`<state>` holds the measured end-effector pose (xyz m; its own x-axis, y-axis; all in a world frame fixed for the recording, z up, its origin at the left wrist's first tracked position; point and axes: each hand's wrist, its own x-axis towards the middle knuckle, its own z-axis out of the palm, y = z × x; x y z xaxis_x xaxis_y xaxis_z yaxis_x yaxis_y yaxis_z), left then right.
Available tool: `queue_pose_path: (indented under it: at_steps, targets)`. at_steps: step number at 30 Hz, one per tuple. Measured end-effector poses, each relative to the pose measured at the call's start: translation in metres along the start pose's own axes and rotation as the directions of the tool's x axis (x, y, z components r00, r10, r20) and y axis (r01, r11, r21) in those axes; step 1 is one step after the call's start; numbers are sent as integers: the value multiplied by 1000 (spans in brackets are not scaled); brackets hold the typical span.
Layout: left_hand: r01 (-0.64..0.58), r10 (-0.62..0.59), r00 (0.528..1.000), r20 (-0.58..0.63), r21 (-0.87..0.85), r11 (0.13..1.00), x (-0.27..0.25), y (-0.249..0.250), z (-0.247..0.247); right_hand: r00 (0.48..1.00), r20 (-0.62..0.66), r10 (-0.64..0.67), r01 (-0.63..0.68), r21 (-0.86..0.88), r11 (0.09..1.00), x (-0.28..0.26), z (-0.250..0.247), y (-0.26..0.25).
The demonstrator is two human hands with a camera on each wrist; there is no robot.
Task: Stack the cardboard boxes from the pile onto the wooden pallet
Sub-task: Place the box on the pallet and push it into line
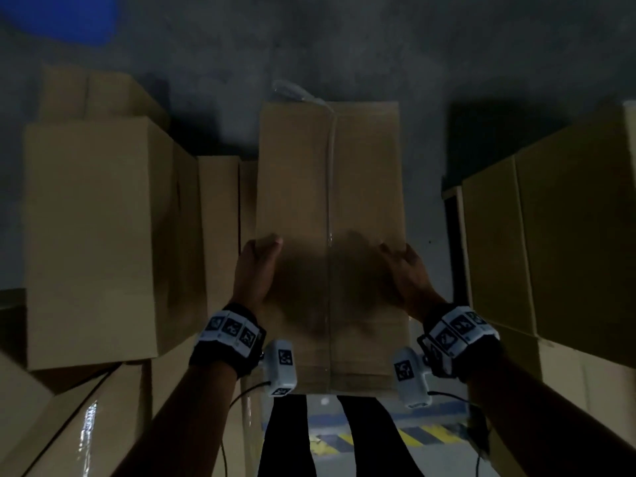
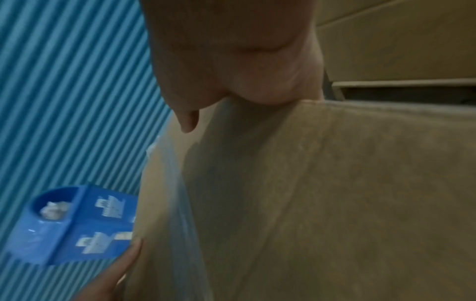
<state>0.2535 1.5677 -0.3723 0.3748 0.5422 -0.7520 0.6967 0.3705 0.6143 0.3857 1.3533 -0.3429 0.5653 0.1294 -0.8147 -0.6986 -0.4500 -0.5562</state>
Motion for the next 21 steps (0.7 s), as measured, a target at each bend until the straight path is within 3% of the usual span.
queue_pose_path:
  at_steps: [5,9,12,15,17,21]
  targets:
    - [-136,139,990,-39,73,988,-89,52,14,991,-44,-127,128,28,991,-65,-43,-18]
    - [-258,262,962,-81,50,965,-153,82,17,954,-92,-286,287,-3,958,-119,-76,-40]
    - [-431,434,893,-120,56,901,-199,103,16,907,-125,-401,404,-7,915,-160,-95,-56]
    - [-532,533,839,-108,47,846,-237,117,12,852,-147,-503,506,-16,862,-204,-111,-68]
    - [-585,585,804,-107,32,810,-262,125,6,787,-179,-591,592,-53,804,-235,-120,-71]
    - [-726,728,676,-117,69,685,-313,127,-10,657,-223,-720,717,-109,689,-293,-128,-64]
